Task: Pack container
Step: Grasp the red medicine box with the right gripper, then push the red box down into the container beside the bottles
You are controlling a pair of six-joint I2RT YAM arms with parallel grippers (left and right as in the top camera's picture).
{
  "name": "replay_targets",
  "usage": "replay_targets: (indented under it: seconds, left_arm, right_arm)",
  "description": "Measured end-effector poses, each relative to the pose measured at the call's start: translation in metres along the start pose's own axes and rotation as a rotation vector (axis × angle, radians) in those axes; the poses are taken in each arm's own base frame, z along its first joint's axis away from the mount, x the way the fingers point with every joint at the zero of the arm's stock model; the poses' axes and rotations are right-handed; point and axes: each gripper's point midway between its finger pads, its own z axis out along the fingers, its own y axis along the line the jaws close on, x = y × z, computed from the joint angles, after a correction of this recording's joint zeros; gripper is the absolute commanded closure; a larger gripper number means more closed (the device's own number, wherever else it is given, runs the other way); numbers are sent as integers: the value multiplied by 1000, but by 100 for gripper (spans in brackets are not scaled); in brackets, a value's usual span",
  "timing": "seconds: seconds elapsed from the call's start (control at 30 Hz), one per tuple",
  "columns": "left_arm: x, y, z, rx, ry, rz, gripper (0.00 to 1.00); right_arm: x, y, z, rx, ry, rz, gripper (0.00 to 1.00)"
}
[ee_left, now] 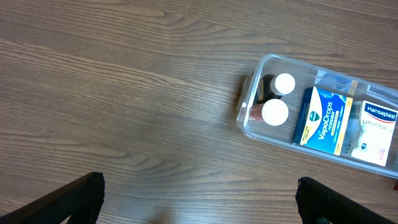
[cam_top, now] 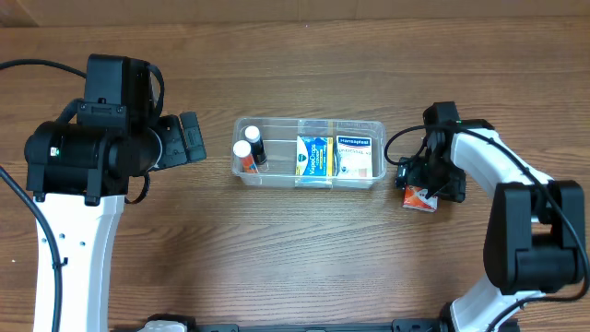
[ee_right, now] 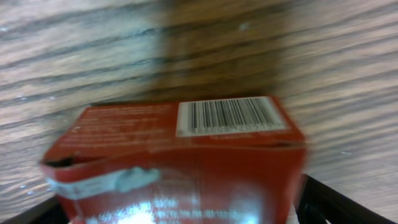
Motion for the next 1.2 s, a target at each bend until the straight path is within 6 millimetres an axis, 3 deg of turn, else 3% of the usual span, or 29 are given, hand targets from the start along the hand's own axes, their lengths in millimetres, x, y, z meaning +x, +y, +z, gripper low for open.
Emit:
replay_targets:
  seconds: [0.5, 1.03, 1.2]
  left_arm:
    - [2, 1, 0, -2, 7, 1, 0]
    - [2, 1, 0, -3, 7, 1, 0]
    - [2, 1, 0, -3, 7, 1, 0]
  right_arm:
    - [0, 1, 0, -8, 0, -10, 30]
    - [-1, 2, -1, -8, 0, -13, 42]
    - [11, -2, -14, 14, 74, 4, 44]
